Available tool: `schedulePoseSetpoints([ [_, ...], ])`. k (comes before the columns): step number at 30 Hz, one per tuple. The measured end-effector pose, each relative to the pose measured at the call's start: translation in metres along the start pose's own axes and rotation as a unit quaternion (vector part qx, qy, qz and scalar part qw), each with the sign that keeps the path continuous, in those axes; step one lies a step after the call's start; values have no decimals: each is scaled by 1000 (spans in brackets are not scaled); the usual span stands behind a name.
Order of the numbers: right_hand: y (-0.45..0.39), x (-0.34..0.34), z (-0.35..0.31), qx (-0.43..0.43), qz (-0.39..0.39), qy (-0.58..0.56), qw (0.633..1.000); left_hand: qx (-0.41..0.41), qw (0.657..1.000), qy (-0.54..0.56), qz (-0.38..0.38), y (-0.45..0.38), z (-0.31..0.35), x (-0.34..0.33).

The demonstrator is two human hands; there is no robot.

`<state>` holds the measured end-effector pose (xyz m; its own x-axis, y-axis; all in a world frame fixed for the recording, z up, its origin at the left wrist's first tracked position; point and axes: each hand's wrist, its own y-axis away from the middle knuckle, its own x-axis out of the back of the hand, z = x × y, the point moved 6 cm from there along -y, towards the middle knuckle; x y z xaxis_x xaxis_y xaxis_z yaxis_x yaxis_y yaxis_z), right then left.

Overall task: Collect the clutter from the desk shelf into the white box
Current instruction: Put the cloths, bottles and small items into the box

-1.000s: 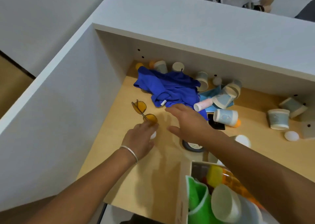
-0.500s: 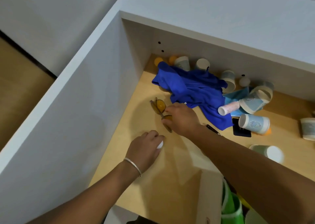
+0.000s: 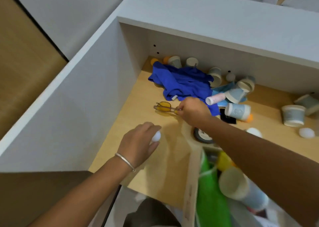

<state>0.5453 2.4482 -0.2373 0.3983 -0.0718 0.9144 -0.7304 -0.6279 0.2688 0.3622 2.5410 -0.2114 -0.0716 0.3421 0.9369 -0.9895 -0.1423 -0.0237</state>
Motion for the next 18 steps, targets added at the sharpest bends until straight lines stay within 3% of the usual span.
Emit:
schedulePoseSetpoints([
  [9, 186, 105, 103, 52, 42, -55, 996, -86, 995, 14, 50, 18, 131, 28],
  [18, 317, 109, 169, 89, 7, -65, 994, -114, 991, 45, 50, 60, 208, 25],
])
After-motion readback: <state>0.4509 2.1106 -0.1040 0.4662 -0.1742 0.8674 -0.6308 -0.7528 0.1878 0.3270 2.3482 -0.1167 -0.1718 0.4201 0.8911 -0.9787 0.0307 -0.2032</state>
